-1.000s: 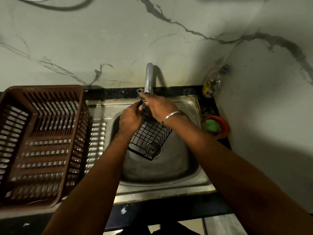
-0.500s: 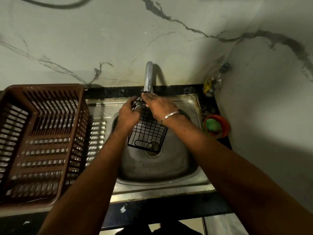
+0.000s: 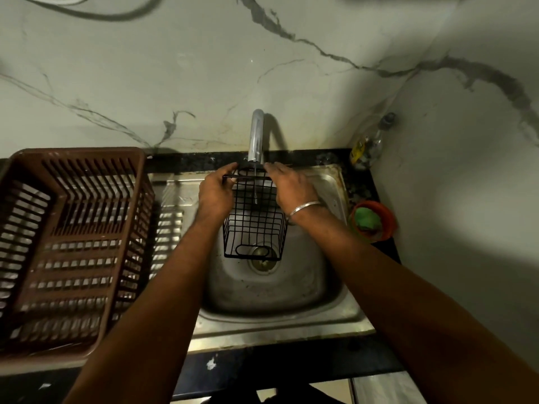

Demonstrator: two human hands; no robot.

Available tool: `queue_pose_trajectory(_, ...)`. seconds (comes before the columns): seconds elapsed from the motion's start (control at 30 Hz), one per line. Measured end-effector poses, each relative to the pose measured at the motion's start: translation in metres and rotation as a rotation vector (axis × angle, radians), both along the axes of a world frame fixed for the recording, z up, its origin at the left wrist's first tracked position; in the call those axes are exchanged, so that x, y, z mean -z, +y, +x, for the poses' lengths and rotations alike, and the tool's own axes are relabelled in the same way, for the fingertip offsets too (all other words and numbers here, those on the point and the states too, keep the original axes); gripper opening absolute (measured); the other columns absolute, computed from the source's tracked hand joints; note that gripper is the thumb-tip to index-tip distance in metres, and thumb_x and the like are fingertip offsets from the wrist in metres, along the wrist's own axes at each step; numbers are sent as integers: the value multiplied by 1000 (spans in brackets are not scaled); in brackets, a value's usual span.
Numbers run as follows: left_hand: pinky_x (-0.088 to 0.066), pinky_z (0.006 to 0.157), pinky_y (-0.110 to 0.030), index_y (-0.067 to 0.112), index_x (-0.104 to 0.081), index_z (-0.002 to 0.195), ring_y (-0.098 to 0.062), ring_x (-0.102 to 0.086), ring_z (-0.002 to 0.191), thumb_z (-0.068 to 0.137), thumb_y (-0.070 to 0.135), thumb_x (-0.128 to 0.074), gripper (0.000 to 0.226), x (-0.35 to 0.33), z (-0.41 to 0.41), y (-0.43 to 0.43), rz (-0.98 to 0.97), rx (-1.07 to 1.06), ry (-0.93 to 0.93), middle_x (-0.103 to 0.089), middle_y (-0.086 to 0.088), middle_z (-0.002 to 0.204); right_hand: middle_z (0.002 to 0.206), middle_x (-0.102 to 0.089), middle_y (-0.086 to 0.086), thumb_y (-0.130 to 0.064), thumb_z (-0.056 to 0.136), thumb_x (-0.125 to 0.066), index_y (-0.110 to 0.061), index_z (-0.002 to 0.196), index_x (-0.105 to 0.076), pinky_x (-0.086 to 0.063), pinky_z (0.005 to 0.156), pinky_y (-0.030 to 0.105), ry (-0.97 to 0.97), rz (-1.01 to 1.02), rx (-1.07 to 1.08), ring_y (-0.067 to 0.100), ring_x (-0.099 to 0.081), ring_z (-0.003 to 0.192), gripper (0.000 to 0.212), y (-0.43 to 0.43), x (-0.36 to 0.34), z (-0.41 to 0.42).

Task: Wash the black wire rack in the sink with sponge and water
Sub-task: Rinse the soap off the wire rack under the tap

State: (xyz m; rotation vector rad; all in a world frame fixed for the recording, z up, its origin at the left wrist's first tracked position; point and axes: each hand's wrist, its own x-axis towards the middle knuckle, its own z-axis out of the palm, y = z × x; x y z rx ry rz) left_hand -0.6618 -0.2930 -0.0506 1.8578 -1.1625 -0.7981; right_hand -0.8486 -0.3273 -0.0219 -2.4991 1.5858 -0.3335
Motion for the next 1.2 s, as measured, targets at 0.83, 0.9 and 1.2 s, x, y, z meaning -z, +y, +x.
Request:
queue_pose_trajectory(0.83, -51, 92, -45, 45, -55, 146, -32, -67, 114, 109, 27, -60, 42, -16, -3, 1, 305, 158, -652, -72, -9, 128, 95, -65, 8, -15, 110, -47, -19, 149, -46, -61, 73, 43, -250, 80, 60, 25, -67, 81, 39, -1, 16, 26)
queue_pose_trajectory(0.9, -52, 93, -45, 45, -57, 146, -34, -67, 114, 109, 32, -59, 39, -15, -3, 4, 273, 145, -593, -72, -9, 128, 94, -64, 6, -23, 112, -42, -24, 145, -50, -62, 76, 45, -358, 174, 95, 20, -65, 81, 34, 1, 17, 28)
queue_pose_trajectory(1.2, -47, 80, -38, 29, -68, 132, -26, -62, 91, 111, 41, -54, 28, -3, 2, 9, 254, 92, -497, -72, -7, 102, 157, -51, 11, -4, 104, -57, -40, 160, -36, -55, 105, 42, -398, 544, 48, 30, -63, 126, 70, -24, 16, 8)
